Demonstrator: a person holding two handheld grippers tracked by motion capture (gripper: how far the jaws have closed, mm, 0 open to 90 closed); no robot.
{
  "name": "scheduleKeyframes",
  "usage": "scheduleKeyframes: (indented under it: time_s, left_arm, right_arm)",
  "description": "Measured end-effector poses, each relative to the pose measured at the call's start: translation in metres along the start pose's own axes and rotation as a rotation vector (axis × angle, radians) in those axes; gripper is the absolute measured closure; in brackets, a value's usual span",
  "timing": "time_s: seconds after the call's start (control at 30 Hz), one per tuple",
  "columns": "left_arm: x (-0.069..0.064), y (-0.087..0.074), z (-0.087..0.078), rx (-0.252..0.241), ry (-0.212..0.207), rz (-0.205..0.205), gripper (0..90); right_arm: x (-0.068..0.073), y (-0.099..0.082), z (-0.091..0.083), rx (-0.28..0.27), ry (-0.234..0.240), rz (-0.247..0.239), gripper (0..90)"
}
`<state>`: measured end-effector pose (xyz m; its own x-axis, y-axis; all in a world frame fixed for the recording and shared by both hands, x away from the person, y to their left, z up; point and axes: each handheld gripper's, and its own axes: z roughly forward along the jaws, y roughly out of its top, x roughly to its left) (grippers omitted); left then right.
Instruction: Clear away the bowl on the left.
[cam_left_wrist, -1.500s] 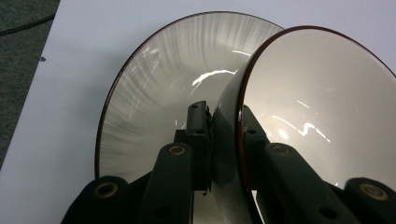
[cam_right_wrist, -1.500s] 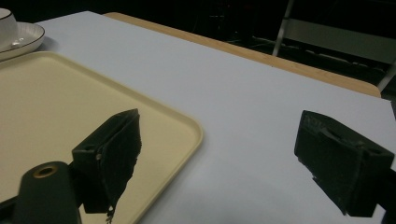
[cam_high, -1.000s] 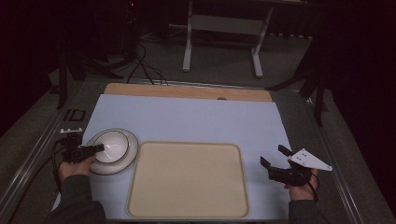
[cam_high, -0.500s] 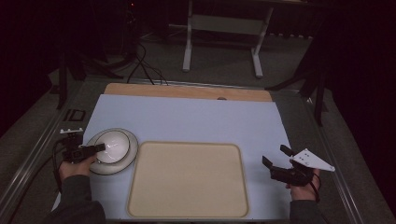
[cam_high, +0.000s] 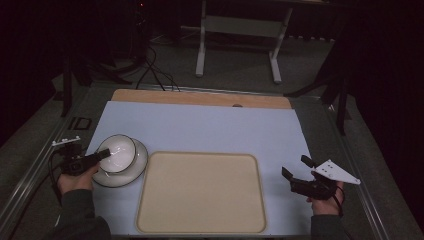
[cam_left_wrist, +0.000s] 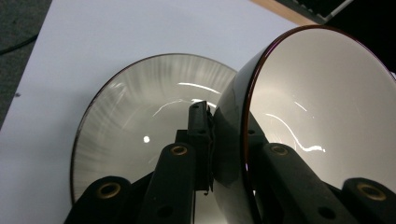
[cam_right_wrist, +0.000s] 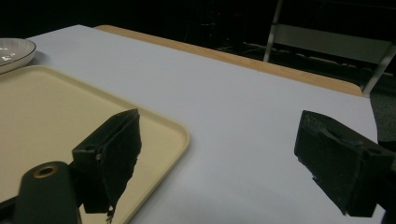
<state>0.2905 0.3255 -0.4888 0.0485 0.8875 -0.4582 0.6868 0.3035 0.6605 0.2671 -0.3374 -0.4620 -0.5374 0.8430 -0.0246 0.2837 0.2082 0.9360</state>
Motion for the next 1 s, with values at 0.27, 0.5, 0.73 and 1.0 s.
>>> scheduleKeyframes:
  time_s: [0.27,0.5,0.73,1.0]
  left_arm:
    - [-0.011,0.001,-0.003,-0.017,-0.022,0.022,81.3]
    - [-0.016,0.002,-0.006,-0.034,-0.048,0.025,81.1]
    - [-0.023,0.002,-0.006,-0.035,-0.069,0.039,81.0]
    - [-0.034,0.003,-0.006,-0.031,-0.089,0.07,81.0]
  right_arm:
    - [0.001,0.0,0.0,0.0,-0.001,-0.003,14.5]
    - [0.001,0.0,0.0,-0.001,-0.003,-0.004,14.5]
    - [0.001,0.0,0.0,0.0,-0.004,-0.005,14.5]
    - [0.001,0.0,0.0,0.001,-0.004,-0.006,14.5]
